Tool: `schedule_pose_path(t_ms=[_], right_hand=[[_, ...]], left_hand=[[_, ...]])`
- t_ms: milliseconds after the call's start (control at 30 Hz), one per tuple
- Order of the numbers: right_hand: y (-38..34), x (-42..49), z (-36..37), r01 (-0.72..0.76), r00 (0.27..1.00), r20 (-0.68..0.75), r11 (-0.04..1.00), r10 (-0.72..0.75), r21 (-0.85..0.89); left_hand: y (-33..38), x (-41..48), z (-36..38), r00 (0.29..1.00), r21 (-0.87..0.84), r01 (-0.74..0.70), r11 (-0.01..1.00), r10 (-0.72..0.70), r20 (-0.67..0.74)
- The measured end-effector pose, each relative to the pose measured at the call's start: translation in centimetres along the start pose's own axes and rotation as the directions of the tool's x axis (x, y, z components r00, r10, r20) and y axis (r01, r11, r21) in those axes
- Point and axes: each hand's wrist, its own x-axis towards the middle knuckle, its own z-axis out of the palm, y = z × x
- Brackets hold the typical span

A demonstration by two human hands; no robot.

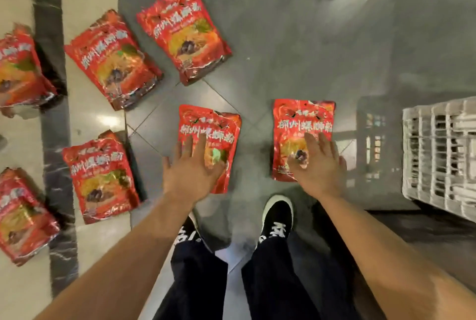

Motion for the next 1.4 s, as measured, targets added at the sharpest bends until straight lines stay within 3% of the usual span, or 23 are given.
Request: schedule_pose_path(t_ms=[167, 267, 367, 533, 600, 667, 700, 767, 867, 933, 1067, 1133, 1233, 1400], right_hand=[[4.4, 6.8, 10.2, -0.015, 0.998, 0.059, 0.997, 0.019, -0.077], [6.6, 8.8, 14.6, -0.072, 0.994, 0.076, 0.996, 0.075, -0.046], [7.5, 9.5, 17.4, -0.079, 0.993, 0.09, 0.996, 0.082, -0.036], [7.6, 9.3, 17.7, -0.037, 0.999, 0.014, 0.999, 0.037, 0.031], [8.0, 9.9, 17.0, -0.059, 0.99, -0.119, 0.994, 0.071, 0.097], [8.6, 11.4, 15.9, -0.159, 0.955, -0.219, 0.967, 0.202, 0.201], [9.1, 12.5, 15.5, -0.208, 0.939, -0.218, 0.944, 0.266, 0.255], [9.9, 14.9, 14.6, -0.318, 0.918, -0.117, 0.88, 0.379, 0.353], [10.1, 17.6, 13.9, -0.396, 0.898, 0.038, 0.767, 0.439, 0.505], [10.0, 18.5, 14.1, -0.401, 0.896, 0.074, 0.723, 0.439, 0.563], [9.6, 18.4, 14.2, -0.436, 0.884, 0.179, 0.624, 0.431, 0.649], [9.2, 17.8, 13.9, -0.422, 0.901, 0.251, 0.586, 0.353, 0.692], [8.2, 17.2, 13.0, -0.357, 0.934, 0.253, 0.596, 0.254, 0.72], [6.6, 14.9, 9.6, -0.269, 0.963, 0.207, 0.603, 0.171, 0.751]], left_hand=[[-1.7, 7.4, 12.6, 0.989, -0.04, 0.06, 0.997, -0.054, 0.14], [-1.4, 9.7, 18.9, 0.985, 0.062, 0.033, 0.998, -0.043, 0.169], [1.4, 10.2, 20.9, 0.985, 0.041, 0.08, 0.996, -0.086, 0.147], [6.4, 11.7, 19.1, 0.989, -0.021, -0.097, 0.995, 0.099, 0.112], [7.6, 12.6, 18.4, 0.992, -0.106, -0.128, 0.986, 0.127, -0.01], [8.0, 13.5, 17.7, 0.978, -0.254, -0.029, 0.967, -0.025, -0.205], [7.7, 14.1, 17.5, 0.959, -0.346, 0.063, 0.936, -0.152, -0.238], [6.4, 15.9, 17.6, 0.921, -0.539, 0.255, 0.803, -0.371, -0.116], [5.1, 18.1, 17.7, 0.875, -0.643, 0.416, 0.643, -0.475, 0.092], [4.9, 18.8, 17.7, 0.878, -0.714, 0.411, 0.567, -0.458, 0.142], [3.9, 19.0, 18.0, 0.895, -0.893, 0.384, 0.235, -0.331, 0.298], [3.6, 18.6, 18.1, 0.897, -0.899, 0.415, 0.143, -0.232, 0.377], [3.9, 17.9, 17.2, 0.895, -0.891, 0.44, 0.112, -0.132, 0.426], [3.3, 16.2, 13.1, 0.934, -0.922, 0.356, 0.149, -0.066, 0.35]])
